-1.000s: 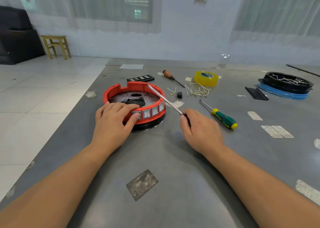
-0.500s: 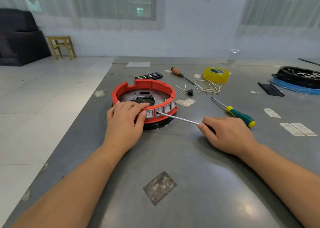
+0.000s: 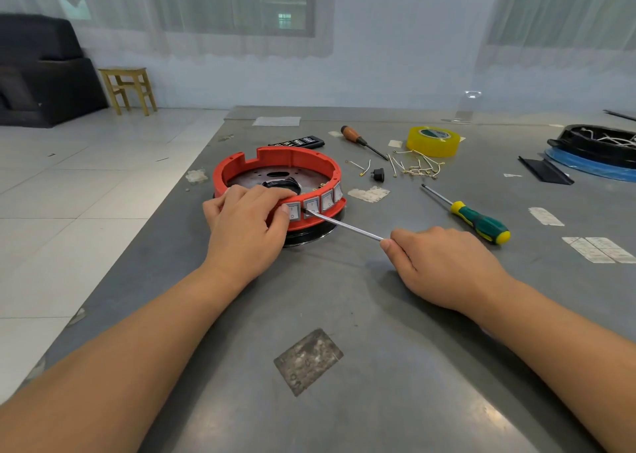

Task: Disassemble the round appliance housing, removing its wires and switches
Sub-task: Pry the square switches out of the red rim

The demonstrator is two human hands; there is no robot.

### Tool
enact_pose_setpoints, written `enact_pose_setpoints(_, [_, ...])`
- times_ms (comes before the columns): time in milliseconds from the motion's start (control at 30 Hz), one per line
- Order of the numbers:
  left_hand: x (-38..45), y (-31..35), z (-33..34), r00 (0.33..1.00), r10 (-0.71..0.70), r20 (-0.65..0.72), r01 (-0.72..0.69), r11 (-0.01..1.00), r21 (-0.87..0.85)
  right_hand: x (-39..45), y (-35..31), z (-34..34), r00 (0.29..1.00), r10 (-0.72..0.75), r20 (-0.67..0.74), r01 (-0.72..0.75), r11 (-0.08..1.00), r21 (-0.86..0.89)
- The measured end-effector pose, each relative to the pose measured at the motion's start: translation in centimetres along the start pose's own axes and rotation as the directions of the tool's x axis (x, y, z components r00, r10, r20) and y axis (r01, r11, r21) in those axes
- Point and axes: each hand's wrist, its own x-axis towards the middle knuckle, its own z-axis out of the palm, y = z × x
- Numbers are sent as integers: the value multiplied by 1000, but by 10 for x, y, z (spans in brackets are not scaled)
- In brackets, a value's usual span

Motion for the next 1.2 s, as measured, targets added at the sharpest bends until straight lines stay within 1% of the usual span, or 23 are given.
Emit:
enact_pose_setpoints(100, [1,3,2,1000,0,-6,0,999,39,4,-1,-1,1000,-12,26,12,1000,-17])
enact_pose_setpoints(200, [2,5,4,1000,-7,-7,7,999,32,5,-5,2,1000,-8,18,8,1000,-28])
enact_pose_setpoints(333, [2,2,4,999,21,25,-21,1000,15,10,-6,5,1000,18,1,-18,999,-35])
enact_pose_setpoints(500, [1,0,4,998,42,36,-41,999,-18,19,-3,11,998,15,-68,-20,997,-74])
enact_pose_setpoints(633, [1,1,4,999,32,44,-30,998,-59,27,1,19,988,17,-153,-32,995,-98])
enact_pose_setpoints(867, [1,0,2,998,36,43,-29,990,-135,50,7,37,965,99,-243,-129,985,-111])
enact_pose_setpoints(1033, [-1,-1,0,999,15,46,-4,973,-233,66,6,42,932,142,-333,-195,972,-134])
enact_pose_setpoints(1200, [-3,-3,0,998,45,46,-33,973,-230,83,3,39,901,180,-395,-213,976,-41])
